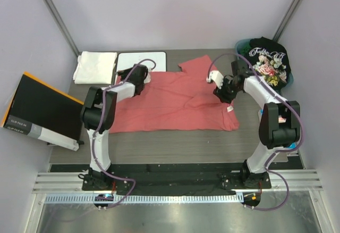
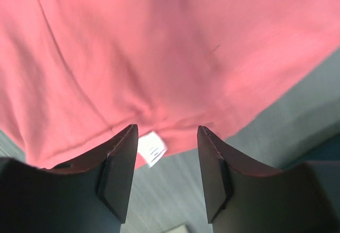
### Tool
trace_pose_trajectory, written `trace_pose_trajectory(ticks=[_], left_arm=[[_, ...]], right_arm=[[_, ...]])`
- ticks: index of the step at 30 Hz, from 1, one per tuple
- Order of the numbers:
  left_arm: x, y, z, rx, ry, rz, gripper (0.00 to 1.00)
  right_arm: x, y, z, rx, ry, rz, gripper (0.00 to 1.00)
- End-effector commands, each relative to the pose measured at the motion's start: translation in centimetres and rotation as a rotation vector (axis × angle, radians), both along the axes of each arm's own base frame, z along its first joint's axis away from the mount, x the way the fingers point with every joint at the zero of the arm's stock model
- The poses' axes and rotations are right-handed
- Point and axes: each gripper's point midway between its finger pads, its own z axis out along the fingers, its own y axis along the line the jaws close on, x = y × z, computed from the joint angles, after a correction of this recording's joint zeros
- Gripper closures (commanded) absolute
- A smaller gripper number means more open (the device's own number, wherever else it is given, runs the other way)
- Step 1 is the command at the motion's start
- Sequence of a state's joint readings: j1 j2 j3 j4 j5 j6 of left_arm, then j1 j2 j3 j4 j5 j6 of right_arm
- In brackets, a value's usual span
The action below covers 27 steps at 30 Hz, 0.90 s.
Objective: Fold and stack the t-shirts
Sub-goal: Fold the flattened tshirt in 1/3 of the way
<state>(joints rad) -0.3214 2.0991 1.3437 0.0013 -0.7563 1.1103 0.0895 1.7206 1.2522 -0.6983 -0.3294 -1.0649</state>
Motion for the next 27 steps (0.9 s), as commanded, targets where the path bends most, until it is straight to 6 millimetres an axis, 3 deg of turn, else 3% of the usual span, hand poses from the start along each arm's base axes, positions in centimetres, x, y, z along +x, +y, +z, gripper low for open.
trace_pose_trajectory(ticks=[1,2,3,4,5,6,7,11,14,27], left_arm=[[0.4,-2.6,5.0,-0.076,-0.114,-0.059,0.35],[0.3,-2.8,4.9,-0.077,-0.111,-0.063,0.35],[0.3,-3.0,4.7,-0.078,-0.107,-0.067,0.35],[0.2,-3.3,4.4,-0.077,-0.099,-0.076,0.35],[0.1,-3.5,3.9,-0.073,-0.087,-0.081,0.34],[0.0,-3.7,3.8,-0.070,-0.081,-0.089,0.34],[0.0,-3.9,3.7,-0.069,-0.079,-0.094,0.34],[-0.2,-4.1,3.5,-0.068,-0.070,-0.103,0.34],[-0.3,-3.9,3.6,-0.062,-0.071,-0.097,0.34],[-0.4,-3.7,2.8,-0.045,-0.057,-0.081,0.34]], right_arm=[[3.8,5.0,6.7,0.240,-0.071,-0.026,0.46],[4.3,6.1,7.0,0.287,-0.055,-0.021,0.45],[5.1,6.7,5.1,0.311,0.017,-0.058,0.46],[6.6,7.4,6.5,0.337,-0.004,-0.057,0.45],[7.1,8.3,6.3,0.361,0.013,-0.049,0.46],[7.8,8.7,4.5,0.367,0.056,-0.053,0.45],[8.9,9.2,5.0,0.377,0.037,-0.040,0.46],[10.1,10.5,2.7,0.408,0.116,-0.014,0.46],[9.4,10.9,1.7,0.412,0.201,0.037,0.47],[3.2,10.2,1.9,0.374,0.418,0.181,0.45]])
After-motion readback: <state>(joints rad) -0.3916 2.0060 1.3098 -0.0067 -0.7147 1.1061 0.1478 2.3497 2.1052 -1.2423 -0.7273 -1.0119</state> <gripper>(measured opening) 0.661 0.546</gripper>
